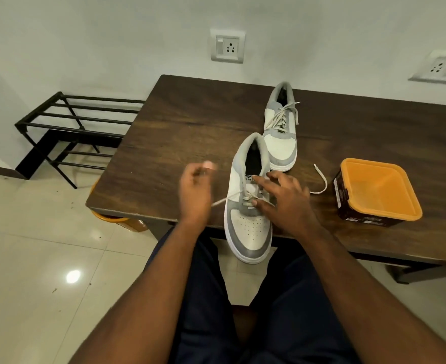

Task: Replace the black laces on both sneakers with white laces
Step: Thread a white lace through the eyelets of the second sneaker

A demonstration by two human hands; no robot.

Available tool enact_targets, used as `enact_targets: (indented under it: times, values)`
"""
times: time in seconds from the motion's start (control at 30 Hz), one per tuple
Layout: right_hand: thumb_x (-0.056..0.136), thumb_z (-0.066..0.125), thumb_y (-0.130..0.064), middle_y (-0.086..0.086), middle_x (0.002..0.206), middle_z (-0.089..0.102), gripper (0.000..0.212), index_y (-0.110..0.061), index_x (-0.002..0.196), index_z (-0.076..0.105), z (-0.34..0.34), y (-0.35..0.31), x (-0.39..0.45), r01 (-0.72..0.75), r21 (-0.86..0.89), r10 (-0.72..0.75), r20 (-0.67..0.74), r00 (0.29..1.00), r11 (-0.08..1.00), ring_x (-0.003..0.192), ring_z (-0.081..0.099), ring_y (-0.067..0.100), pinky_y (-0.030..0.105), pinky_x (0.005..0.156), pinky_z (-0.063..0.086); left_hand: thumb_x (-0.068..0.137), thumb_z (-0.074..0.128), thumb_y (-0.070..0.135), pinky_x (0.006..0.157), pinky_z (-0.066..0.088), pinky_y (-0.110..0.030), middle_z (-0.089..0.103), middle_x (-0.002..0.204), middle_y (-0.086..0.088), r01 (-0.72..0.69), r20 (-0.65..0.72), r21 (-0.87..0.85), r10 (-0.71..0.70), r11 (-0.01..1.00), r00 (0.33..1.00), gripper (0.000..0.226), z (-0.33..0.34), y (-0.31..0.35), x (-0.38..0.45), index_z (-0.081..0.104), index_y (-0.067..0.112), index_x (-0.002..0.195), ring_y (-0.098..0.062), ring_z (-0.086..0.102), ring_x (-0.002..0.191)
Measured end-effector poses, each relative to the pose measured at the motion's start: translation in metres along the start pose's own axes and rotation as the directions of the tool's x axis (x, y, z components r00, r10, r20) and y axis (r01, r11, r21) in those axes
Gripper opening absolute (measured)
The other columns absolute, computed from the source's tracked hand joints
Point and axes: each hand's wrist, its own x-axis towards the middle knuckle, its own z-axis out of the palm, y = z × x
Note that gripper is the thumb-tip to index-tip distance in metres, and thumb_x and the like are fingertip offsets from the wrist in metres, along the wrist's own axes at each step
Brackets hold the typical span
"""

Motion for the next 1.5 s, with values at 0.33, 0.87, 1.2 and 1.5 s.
enact_targets:
  times: [0.33, 0.87, 1.2, 1.5]
  values:
    - [0.084, 0.058, -0.059, -0.011, 0.145, 0.045, 0.056, -0.042, 0.135, 0.045, -0.004, 0.004, 0.000, 0.011, -0.013, -0.011, -0.001, 1.000, 1.000, 0.135, 0.036, 0.012, 0.044, 0.105, 0.022, 0.097, 0.054, 0.024, 0.077, 0.047, -0.038, 0.058, 0.112, -0.009, 0.067, -0.167, 0.821, 0.126, 0.568, 0.978, 0.018, -0.043, -0.006, 0.015, 0.063, 0.013, 0.107, -0.032, 0.061, 0.098]
    - [0.083, 0.059, -0.060, -0.014, 0.131, 0.056, 0.048, -0.037, 0.125, 0.051, -0.002, -0.004, -0.004, -0.038, 0.033, 0.039, -0.042, 0.998, 0.999, 0.124, 0.046, 0.012, 0.041, 0.097, 0.027, 0.097, 0.052, 0.030, 0.072, 0.050, -0.037, 0.048, 0.102, 0.001, -0.279, 0.242, 0.817, 0.139, 0.504, 0.960, 0.015, -0.004, -0.011, -0.005, 0.062, 0.019, 0.097, -0.020, 0.058, 0.079]
    - [0.081, 0.068, -0.047, -0.015, 0.121, 0.061, 0.054, -0.042, 0.130, 0.044, 0.013, -0.006, -0.014, -0.107, 0.448, 0.174, -0.112, 0.978, 0.888, 0.113, 0.057, 0.011, 0.046, 0.099, 0.044, 0.087, 0.060, 0.008, 0.067, 0.049, -0.017, 0.067, 0.110, 0.008, 0.045, 0.009, 0.417, -0.054, 0.908, 0.999, 0.039, -0.014, -0.005, -0.007, 0.066, 0.023, 0.123, -0.008, 0.060, 0.072]
    - [0.080, 0.067, -0.043, -0.009, 0.073, 0.064, 0.020, -0.023, 0.080, 0.061, 0.025, -0.019, 0.006, -0.271, 0.620, 0.460, -0.164, 0.873, 0.736, 0.072, 0.063, 0.015, 0.045, 0.070, 0.055, 0.100, 0.042, -0.004, 0.071, 0.058, -0.023, 0.063, 0.116, -0.005, 0.117, 0.071, -0.039, -0.114, 0.992, 0.991, 0.055, 0.002, 0.007, -0.019, 0.038, 0.026, 0.147, -0.014, 0.070, 0.084]
